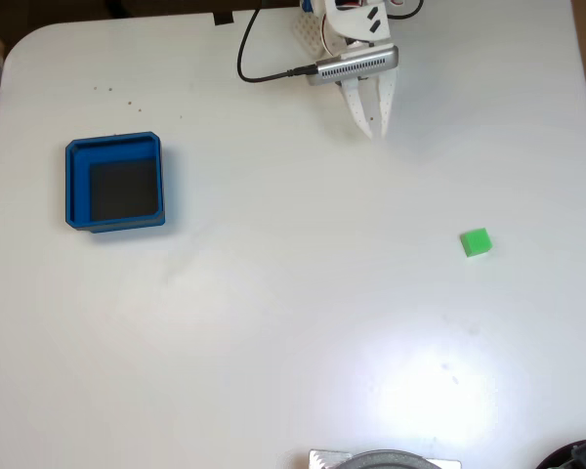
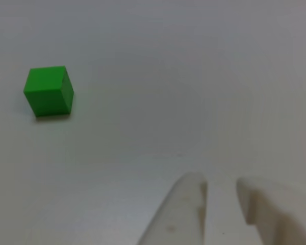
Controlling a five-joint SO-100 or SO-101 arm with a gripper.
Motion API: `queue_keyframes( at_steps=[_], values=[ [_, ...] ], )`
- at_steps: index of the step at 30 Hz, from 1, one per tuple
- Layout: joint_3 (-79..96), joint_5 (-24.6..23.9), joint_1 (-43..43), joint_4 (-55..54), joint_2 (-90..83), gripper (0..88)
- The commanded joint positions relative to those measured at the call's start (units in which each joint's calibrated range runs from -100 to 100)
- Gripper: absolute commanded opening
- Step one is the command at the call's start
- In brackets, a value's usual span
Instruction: Pick up green cube and drop it in the blue box
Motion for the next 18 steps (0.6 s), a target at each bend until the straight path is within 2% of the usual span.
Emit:
queue_keyframes(
  at_steps=[1, 18],
  values=[
    [0.4, 0.3, -0.9, -1.2, -1.0, 2.1],
    [0.4, 0.3, -14.4, -1.2, -1.0, 2.1]
  ],
)
